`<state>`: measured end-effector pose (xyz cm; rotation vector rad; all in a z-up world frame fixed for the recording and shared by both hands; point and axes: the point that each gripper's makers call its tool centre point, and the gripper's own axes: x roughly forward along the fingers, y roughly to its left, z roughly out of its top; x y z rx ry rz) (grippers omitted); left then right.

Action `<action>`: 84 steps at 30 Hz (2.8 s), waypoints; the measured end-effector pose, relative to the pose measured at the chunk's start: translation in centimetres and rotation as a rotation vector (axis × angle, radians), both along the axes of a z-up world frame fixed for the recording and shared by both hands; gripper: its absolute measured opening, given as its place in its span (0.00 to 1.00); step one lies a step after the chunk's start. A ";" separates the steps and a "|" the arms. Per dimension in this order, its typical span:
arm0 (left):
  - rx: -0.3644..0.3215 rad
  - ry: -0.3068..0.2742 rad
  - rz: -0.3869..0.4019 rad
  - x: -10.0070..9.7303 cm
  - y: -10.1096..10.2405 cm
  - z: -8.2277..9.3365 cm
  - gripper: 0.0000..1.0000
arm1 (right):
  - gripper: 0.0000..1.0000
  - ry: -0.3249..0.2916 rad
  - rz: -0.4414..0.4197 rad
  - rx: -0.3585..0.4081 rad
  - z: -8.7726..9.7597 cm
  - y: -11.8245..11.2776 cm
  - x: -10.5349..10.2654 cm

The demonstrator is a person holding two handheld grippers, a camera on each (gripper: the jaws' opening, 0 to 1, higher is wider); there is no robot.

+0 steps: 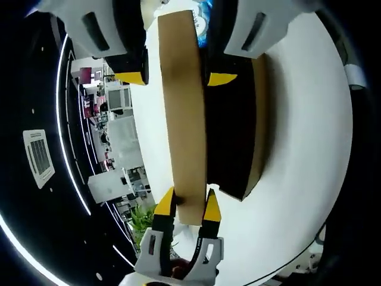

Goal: Operate the shoe box by opening the lid, removing the specified soft item, and placing it in the target area until the item is outside and the box remains undamaged.

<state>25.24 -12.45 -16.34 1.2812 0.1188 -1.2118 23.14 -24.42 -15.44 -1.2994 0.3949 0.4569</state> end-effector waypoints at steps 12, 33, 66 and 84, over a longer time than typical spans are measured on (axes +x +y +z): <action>-0.012 -0.028 -0.009 0.1 -0.1 -0.4 0.30 | 0.28 -0.002 -0.003 0.013 -0.7 0.2 -0.3; -0.022 -0.179 -0.004 0.2 0.4 -2.2 0.30 | 0.27 -0.140 -0.011 -0.026 -2.3 1.0 -0.7; -0.053 -0.391 0.021 0.0 0.6 -5.6 0.30 | 0.28 -0.320 -0.020 -0.032 -6.2 1.3 -1.8; -0.042 -0.419 0.014 -0.5 0.7 -6.2 0.30 | 0.28 -0.319 -0.030 -0.008 -7.0 1.5 -2.1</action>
